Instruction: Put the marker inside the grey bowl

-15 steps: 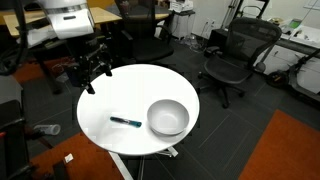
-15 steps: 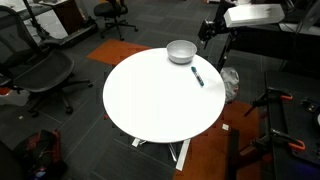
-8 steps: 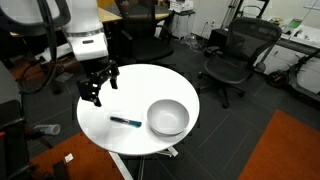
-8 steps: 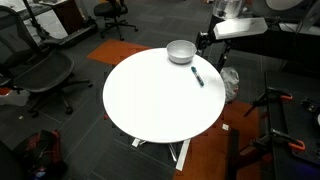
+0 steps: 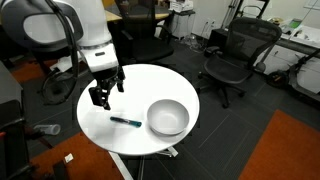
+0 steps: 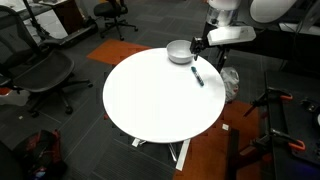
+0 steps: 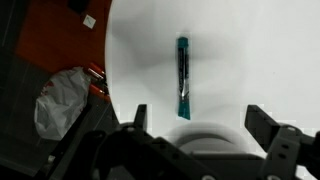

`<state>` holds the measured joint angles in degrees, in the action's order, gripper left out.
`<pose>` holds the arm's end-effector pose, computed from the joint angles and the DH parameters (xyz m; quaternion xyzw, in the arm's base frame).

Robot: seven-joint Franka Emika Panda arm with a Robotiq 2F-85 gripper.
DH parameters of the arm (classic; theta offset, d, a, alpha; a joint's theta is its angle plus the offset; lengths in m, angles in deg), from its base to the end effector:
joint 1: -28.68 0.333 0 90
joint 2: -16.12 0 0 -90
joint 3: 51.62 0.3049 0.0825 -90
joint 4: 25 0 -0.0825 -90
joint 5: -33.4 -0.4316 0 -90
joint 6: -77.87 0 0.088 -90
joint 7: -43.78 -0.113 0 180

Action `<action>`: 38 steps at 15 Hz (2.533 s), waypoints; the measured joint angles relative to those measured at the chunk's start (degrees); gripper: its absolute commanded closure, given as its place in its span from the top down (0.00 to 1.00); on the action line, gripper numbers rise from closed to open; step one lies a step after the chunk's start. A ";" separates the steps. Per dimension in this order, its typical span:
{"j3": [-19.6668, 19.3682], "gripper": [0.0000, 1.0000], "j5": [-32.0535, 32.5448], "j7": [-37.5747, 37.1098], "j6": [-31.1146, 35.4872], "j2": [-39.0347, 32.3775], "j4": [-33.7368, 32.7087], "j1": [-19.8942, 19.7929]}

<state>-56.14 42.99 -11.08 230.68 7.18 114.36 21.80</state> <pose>0.5126 -0.1001 0.1918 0.8738 -0.4825 0.0537 0.0294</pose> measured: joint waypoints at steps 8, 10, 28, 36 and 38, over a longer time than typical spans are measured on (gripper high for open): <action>-0.36 1.00 -7.19 7.80 6.57 -5.79 -0.29 0.28; -0.80 1.00 -8.72 8.86 7.61 -7.56 -0.58 0.77; -4.24 1.00 -15.47 15.46 8.52 -19.72 -10.18 1.51; -4.62 0.61 -15.49 15.52 8.51 -22.58 -12.30 1.51; -4.62 0.44 -15.49 15.54 8.51 -22.93 -12.61 1.51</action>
<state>-60.76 27.51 4.46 239.19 -15.75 101.76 23.31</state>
